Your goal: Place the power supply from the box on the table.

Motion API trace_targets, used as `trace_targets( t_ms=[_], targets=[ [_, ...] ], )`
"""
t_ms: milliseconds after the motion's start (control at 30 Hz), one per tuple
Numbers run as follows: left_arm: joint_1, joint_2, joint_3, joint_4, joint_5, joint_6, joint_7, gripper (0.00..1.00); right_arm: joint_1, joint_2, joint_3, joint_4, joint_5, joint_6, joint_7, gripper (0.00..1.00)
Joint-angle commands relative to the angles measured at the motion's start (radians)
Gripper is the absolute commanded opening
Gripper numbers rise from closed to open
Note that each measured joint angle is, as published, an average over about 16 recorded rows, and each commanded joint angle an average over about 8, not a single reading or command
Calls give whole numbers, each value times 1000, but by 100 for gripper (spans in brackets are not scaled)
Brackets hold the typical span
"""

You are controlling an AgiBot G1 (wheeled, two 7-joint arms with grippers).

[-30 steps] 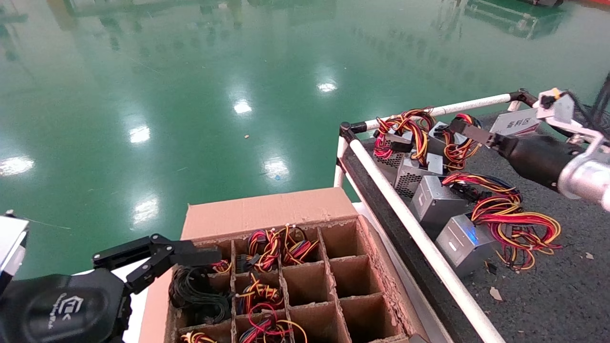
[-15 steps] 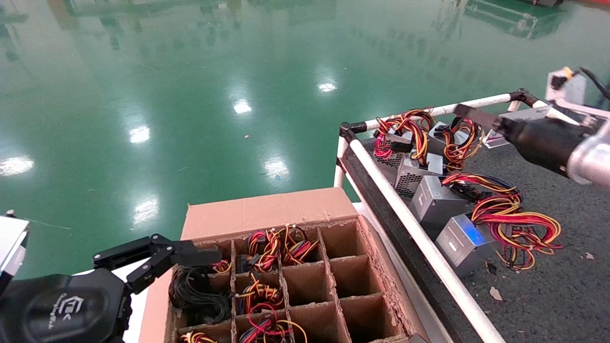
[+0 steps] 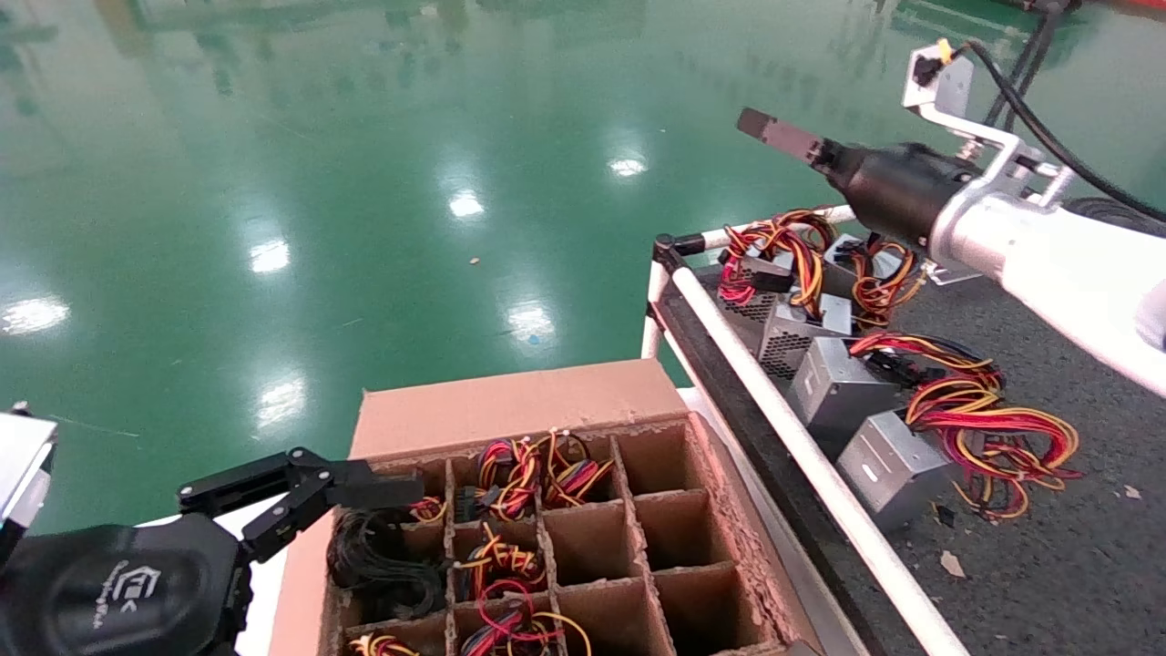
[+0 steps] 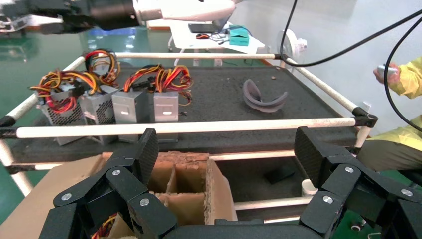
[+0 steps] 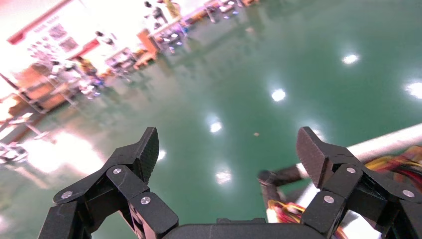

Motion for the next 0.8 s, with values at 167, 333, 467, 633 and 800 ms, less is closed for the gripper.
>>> trace_targets(
  t_ms=[167, 333, 467, 633, 800],
  targets=[
    [0, 0, 0, 0, 0, 0, 0, 100, -72, 35, -5, 131, 30, -50, 22, 100],
    [0, 0, 0, 0, 0, 0, 0, 100, -152, 86, -14, 276, 59, -102, 46, 100],
    [0, 0, 0, 0, 0, 0, 0, 100, -217, 126, -22, 391, 83, -144, 66, 100],
    [0, 0, 0, 0, 0, 0, 0, 100, -298, 177, -32, 535, 112, -196, 91, 100],
    [0, 0, 0, 0, 0, 0, 0, 100, -379, 228, -42, 680, 142, -248, 116, 100]
  ],
)
